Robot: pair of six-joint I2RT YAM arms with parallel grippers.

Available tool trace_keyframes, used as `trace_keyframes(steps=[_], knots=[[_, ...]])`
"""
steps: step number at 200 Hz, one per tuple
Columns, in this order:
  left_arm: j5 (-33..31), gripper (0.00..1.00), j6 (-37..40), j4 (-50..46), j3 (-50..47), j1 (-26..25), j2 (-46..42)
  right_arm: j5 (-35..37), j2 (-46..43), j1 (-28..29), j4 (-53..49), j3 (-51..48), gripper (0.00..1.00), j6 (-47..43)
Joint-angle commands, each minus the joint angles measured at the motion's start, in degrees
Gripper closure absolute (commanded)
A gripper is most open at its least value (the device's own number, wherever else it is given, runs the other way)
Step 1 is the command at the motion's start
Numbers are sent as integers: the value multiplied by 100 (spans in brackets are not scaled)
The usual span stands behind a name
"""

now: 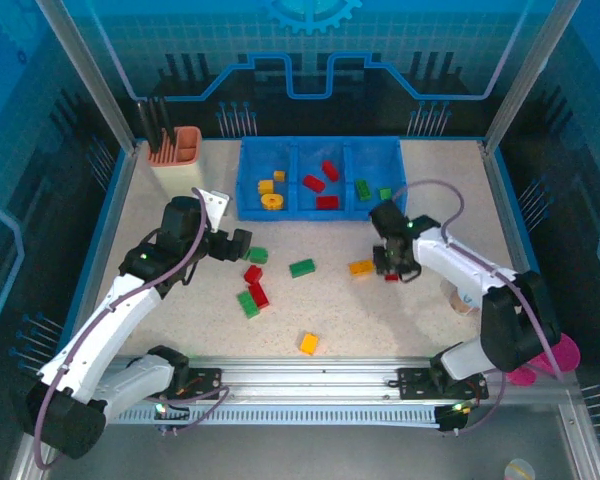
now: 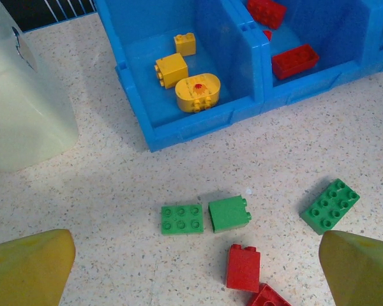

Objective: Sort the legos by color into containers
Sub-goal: Place the lego in the container.

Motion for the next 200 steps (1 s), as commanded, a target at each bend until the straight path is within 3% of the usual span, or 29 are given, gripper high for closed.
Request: trace_keyframes(steps=[1,37,93,158,200], knots=[[78,1,-44,140,68,50,-83,173,138,-67,75,1033,70,-777],[105,1,-51,105,67,50,-201,122,1162,68,568,2549,70,-1618],[64,1,-60,112,-7,50,-487,108,2406,315,1046,3950,69,-2435],[-12,1,-78,73,-27,50,-555,0,4257,484,1850,5386,68,-2817],[549,1,-32,-105,223,50,-304,-104,5335,493,1655,6503,67,-2895]])
